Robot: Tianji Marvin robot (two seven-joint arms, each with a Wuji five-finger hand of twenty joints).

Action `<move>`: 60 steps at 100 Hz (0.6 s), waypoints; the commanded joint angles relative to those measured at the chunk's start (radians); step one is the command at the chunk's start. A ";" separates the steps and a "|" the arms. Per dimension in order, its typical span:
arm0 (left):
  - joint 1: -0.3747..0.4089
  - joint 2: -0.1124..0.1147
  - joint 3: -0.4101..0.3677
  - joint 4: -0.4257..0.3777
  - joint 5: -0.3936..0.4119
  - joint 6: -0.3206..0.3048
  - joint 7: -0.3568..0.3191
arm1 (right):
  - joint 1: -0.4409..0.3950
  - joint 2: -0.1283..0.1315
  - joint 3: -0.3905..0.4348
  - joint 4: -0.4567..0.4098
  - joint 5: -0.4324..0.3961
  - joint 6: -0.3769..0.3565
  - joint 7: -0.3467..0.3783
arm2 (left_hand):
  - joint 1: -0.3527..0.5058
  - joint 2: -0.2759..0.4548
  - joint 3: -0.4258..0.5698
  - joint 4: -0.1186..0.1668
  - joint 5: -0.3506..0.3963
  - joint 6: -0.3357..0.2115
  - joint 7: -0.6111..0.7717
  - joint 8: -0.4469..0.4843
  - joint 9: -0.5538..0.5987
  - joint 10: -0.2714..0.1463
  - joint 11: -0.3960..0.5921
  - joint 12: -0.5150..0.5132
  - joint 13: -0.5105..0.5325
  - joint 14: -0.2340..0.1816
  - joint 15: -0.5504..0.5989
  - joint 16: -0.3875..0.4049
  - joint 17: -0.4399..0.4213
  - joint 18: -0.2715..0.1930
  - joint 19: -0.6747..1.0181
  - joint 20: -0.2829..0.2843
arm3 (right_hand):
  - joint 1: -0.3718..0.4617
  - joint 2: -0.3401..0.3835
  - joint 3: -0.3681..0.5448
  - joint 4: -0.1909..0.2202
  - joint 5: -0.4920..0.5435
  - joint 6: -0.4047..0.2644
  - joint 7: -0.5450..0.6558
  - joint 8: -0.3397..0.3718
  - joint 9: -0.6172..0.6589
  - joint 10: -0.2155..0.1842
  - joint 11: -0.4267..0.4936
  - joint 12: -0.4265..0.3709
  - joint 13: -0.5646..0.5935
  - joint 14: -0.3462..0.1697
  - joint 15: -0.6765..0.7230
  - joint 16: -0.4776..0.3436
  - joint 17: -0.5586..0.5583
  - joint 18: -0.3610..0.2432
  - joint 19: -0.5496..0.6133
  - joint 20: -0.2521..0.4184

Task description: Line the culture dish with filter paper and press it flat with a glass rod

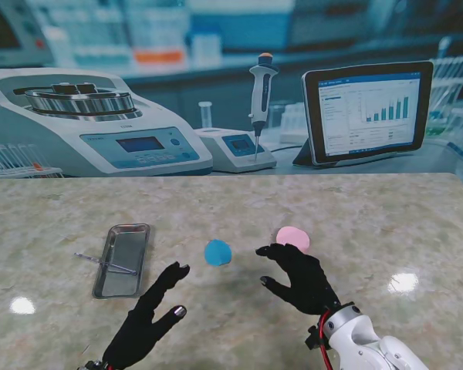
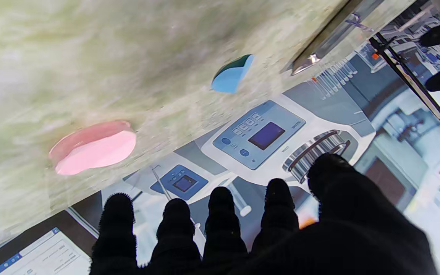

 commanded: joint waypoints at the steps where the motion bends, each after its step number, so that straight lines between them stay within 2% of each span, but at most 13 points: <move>1: 0.005 0.004 -0.002 -0.010 0.004 -0.001 -0.012 | 0.027 0.009 0.015 0.003 -0.008 0.017 0.021 | 0.019 0.029 -0.019 0.010 0.005 -0.012 0.024 0.007 -0.016 -0.024 0.007 0.034 -0.026 -0.001 0.007 0.008 -0.005 -0.008 -0.033 0.008 | -0.020 -0.023 -0.007 -0.026 -0.016 -0.016 0.041 0.004 0.003 -0.021 0.030 0.023 0.009 0.004 0.040 0.026 -0.009 0.007 0.038 0.016; 15: 0.004 0.007 -0.019 -0.020 0.022 0.009 -0.026 | 0.080 0.020 0.028 0.033 -0.034 0.037 0.078 | 0.021 0.025 -0.019 0.010 0.012 -0.010 0.027 0.008 -0.014 -0.021 0.016 0.047 -0.025 0.001 0.014 0.017 -0.005 -0.007 -0.031 0.010 | -0.026 -0.028 -0.005 -0.034 -0.006 -0.016 0.095 -0.023 0.002 -0.011 0.055 0.037 0.017 0.020 0.107 0.051 -0.006 0.010 0.097 0.023; 37: 0.004 0.013 -0.044 -0.044 0.079 0.062 -0.045 | 0.180 0.032 0.008 0.110 -0.076 0.060 0.132 | 0.023 0.025 -0.018 0.009 0.017 -0.011 0.031 0.011 -0.013 -0.021 0.020 0.061 -0.027 0.001 0.015 0.026 -0.006 -0.005 -0.030 0.012 | -0.026 -0.029 -0.003 -0.034 -0.018 -0.022 0.097 -0.037 0.000 -0.007 0.055 0.036 0.018 0.026 0.121 0.050 -0.001 0.015 0.122 0.023; 60: -0.011 0.022 -0.060 -0.042 0.126 0.094 -0.076 | 0.283 0.043 -0.042 0.190 -0.129 0.099 0.174 | 0.023 0.025 -0.018 0.009 0.020 -0.010 0.030 0.010 -0.011 -0.020 0.022 0.064 -0.027 0.003 0.013 0.028 -0.006 -0.003 -0.031 0.012 | 0.003 -0.037 0.022 -0.010 -0.050 -0.041 0.087 -0.050 -0.006 -0.016 0.027 0.023 0.013 0.054 0.126 0.048 0.001 0.025 0.155 0.024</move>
